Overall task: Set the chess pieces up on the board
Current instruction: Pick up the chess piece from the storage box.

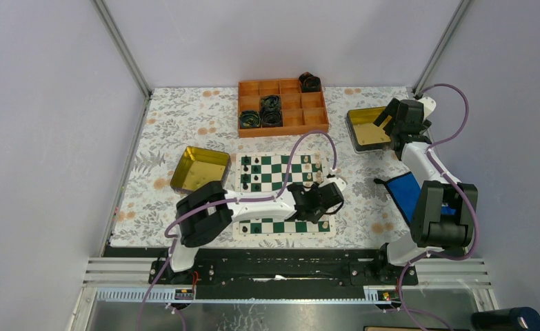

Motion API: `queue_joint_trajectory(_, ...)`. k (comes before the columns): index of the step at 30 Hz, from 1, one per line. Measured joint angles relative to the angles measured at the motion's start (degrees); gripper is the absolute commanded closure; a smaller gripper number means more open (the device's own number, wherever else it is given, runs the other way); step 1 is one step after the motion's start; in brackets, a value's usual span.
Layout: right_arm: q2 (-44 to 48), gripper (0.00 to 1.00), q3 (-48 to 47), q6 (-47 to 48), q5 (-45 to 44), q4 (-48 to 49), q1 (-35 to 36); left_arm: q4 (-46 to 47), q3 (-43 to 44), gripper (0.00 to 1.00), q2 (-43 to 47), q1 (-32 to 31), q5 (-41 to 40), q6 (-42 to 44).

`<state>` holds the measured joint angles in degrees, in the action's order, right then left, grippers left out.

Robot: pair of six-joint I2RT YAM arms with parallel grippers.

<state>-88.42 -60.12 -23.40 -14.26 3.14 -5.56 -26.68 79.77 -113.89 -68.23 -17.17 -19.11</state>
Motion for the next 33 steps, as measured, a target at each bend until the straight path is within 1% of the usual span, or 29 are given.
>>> queue_joint_trajectory(5, 0.0, 0.00, 0.0, 0.0, 0.1, 0.0, 0.0, -2.8, 0.2, 0.45, 4.1, 0.0, -2.3, -1.3)
queue_joint_trajectory(9, 0.0, 0.00, 0.0, 0.0, 0.3, 0.0, 0.0, -6.2, 0.2, 0.37, 9.3, 0.0, -5.0, -3.9)
queue_joint_trajectory(12, -0.1, 0.00, 0.0, 0.0, 0.3, 0.0, 0.0, -8.5, 0.2, 0.29, 12.2, 0.5, -7.4, -6.4)
queue_joint_trajectory(16, -0.6, 0.00, -0.1, 0.0, 0.3, 0.0, 0.0, -12.3, -0.1, 0.26, 15.5, 3.2, -10.2, -11.5)
queue_joint_trajectory(19, -0.8, 0.00, -0.1, 0.0, 0.3, 0.0, 0.0, -13.6, -2.6, 0.22, 19.2, 9.1, -11.1, -15.1)
queue_joint_trajectory(22, -0.9, 0.00, -0.3, 0.0, 0.3, -0.1, 0.0, -14.9, -6.5, 0.19, 23.4, 18.2, -11.8, -18.2)
queue_joint_trajectory(25, -0.9, 0.00, -0.7, 0.0, 0.3, 0.0, 0.0, -16.1, -9.9, 0.12, 26.5, 26.9, -12.1, -20.2)
queue_joint_trajectory(29, -0.9, 0.00, -0.8, 0.0, 0.4, 0.0, 0.0, -17.0, -13.5, 0.07, 28.9, 34.4, -11.8, -21.7)
queue_joint_trajectory(30, -0.9, 0.00, -0.8, 0.0, 0.4, 0.0, 0.0, -17.0, -14.7, 0.07, 29.5, 36.8, -11.2, -22.1)
queue_joint_trajectory(33, -0.9, 0.00, -0.8, 0.0, 0.4, 0.0, 0.0, -16.9, -16.9, 0.07, 30.5, 41.2, -9.5, -22.8)
